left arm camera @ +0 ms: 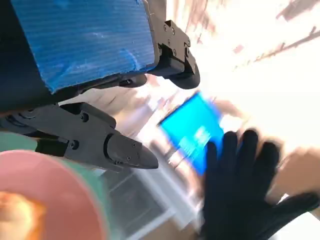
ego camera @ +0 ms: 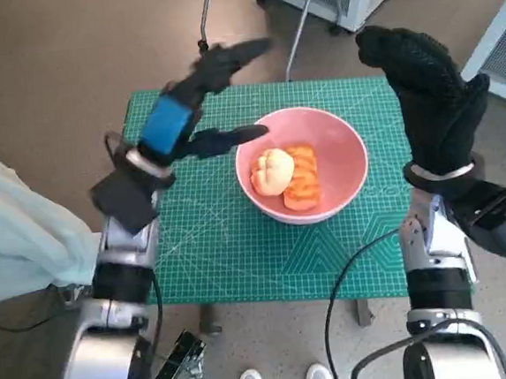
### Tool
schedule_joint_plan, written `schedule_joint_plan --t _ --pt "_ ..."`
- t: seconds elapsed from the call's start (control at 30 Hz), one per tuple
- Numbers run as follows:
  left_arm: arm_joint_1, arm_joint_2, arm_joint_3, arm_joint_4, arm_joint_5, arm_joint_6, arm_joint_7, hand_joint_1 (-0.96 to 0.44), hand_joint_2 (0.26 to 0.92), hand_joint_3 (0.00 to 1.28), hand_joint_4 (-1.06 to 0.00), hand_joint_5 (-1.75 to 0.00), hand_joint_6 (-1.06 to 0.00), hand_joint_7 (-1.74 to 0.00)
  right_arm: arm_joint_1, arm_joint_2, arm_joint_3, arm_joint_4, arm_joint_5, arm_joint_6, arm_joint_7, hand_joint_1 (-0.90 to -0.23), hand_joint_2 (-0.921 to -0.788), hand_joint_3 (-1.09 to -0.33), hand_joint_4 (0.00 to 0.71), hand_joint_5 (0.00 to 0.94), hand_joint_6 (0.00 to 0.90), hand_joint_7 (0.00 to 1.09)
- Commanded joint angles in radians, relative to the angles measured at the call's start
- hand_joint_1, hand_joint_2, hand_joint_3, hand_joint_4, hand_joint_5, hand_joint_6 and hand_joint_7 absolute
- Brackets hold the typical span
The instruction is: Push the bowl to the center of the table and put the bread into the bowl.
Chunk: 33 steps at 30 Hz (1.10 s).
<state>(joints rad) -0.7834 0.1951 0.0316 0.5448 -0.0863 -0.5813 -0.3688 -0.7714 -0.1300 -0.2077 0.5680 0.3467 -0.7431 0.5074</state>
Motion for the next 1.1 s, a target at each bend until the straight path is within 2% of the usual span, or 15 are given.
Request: schedule_joint_plan --t 0.03,0.23,0.4,0.73,1.1 --pt "0.066 -0.043 0.024 -0.128 -0.016 0.009 0.076 -0.27 0.921 0.06 -0.42 0.0 -0.39 -0.31 0.005 0.016 0.013 -0.027 -0.023 0.021 -0.04 -0.655 -0.921 -0.725 0.285 0.012 -0.001 0.86" --pt "0.103 -0.061 0.038 -0.181 0.014 0.014 0.151 -0.24 0.921 0.1 -0.41 0.0 -0.27 -0.47 -0.003 0.024 0.025 -0.044 -0.041 0.028 -0.075 -0.652 -0.921 -0.725 0.287 0.012 0.0 0.86" --pt "0.121 -0.056 0.036 -0.204 0.019 0.02 0.171 -0.25 0.921 0.13 -0.41 0.0 -0.18 -0.61 -0.008 0.024 0.036 -0.059 -0.056 0.032 -0.09 -0.628 -0.921 -0.729 0.276 0.006 0.002 0.85" --pt "0.12 -0.036 0.033 -0.233 -0.021 0.051 0.13 -0.27 0.921 0.14 -0.38 0.0 -0.15 -0.64 -0.023 0.01 0.05 -0.059 -0.076 0.029 -0.102 -0.625 -0.921 -0.743 0.274 0.005 0.008 0.84" --pt "0.117 -0.033 0.038 -0.288 -0.028 0.094 0.131 -0.28 0.921 0.15 -0.37 0.0 -0.14 -0.65 -0.03 -0.007 0.056 -0.059 -0.094 0.026 -0.102 -0.635 -0.921 -0.749 0.27 0.002 0.013 0.83"
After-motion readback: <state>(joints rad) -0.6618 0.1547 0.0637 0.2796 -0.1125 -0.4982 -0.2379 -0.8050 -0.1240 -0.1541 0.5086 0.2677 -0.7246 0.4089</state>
